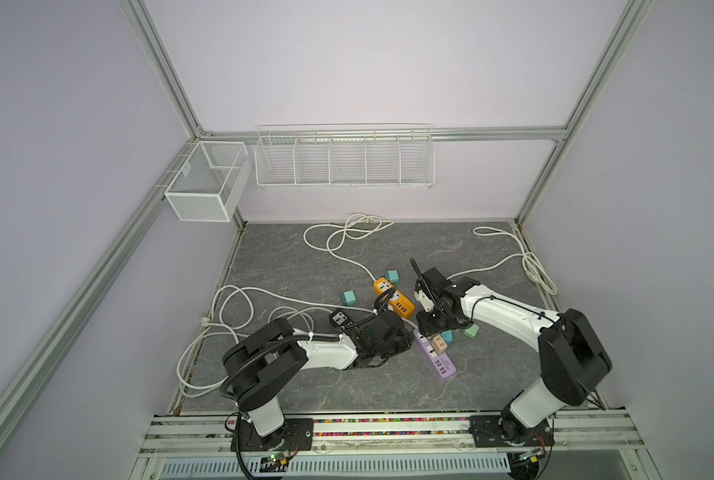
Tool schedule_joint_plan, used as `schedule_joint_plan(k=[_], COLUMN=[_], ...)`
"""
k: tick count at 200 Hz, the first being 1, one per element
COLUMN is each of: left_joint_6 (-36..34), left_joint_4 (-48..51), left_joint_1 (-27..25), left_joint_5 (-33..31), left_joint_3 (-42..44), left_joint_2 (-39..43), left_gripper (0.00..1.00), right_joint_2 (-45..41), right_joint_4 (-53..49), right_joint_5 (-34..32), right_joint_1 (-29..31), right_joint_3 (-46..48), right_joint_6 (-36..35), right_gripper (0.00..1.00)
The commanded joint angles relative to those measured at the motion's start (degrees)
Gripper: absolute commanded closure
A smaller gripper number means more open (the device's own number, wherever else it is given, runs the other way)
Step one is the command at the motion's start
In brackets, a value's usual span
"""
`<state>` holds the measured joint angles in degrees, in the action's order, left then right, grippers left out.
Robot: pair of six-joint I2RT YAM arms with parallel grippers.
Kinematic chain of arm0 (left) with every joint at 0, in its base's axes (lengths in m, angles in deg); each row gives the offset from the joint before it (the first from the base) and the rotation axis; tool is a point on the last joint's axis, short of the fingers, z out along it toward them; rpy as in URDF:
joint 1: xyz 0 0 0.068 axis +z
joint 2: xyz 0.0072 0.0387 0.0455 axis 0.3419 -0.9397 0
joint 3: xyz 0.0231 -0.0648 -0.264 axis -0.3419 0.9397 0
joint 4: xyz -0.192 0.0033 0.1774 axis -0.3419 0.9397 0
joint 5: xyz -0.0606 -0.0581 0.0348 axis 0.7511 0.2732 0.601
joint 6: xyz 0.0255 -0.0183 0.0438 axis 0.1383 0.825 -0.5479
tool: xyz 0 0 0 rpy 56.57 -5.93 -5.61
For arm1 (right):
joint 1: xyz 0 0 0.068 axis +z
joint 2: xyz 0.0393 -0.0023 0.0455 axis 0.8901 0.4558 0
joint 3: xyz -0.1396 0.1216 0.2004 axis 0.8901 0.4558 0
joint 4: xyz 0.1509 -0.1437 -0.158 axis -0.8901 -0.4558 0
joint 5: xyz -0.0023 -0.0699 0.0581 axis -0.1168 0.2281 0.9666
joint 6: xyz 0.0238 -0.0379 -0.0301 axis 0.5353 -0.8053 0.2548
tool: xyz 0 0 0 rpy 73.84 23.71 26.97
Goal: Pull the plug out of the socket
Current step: 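Close the right gripper on the beige adapter while the left holds the purple strip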
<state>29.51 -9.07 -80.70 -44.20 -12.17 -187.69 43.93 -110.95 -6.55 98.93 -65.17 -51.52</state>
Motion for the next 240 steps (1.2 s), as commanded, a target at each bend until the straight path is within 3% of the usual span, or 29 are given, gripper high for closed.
schedule_joint_plan(k=[1, 105, 187, 240], left_joint_6=[1.2, 3.1, 2.7, 4.4], left_joint_4=[0.0, -2.2, -2.9, 0.0], left_joint_1=[0.0, 0.8, 1.6, 1.6], left_joint_5=[-1.4, -1.4, 0.5, 0.1], left_joint_3=[0.5, 0.7, -1.1, 2.1], left_joint_2=[0.0, -1.7, -5.4, -5.1], left_gripper=[0.79, 0.75, 0.73, 0.74], right_joint_2=[1.0, 4.0, 4.4, 3.9], right_joint_4=[0.7, 3.8, 4.2, 3.0], right_joint_5=[0.3, -1.6, -1.9, -3.4], right_joint_1=[0.6, 4.6, 5.3, 5.2], right_joint_3=[1.0, -1.1, -1.8, -2.1], right_joint_6=[-0.2, 8.6, 8.7, 6.4], right_gripper=[0.55, 0.72, 0.74, 0.75])
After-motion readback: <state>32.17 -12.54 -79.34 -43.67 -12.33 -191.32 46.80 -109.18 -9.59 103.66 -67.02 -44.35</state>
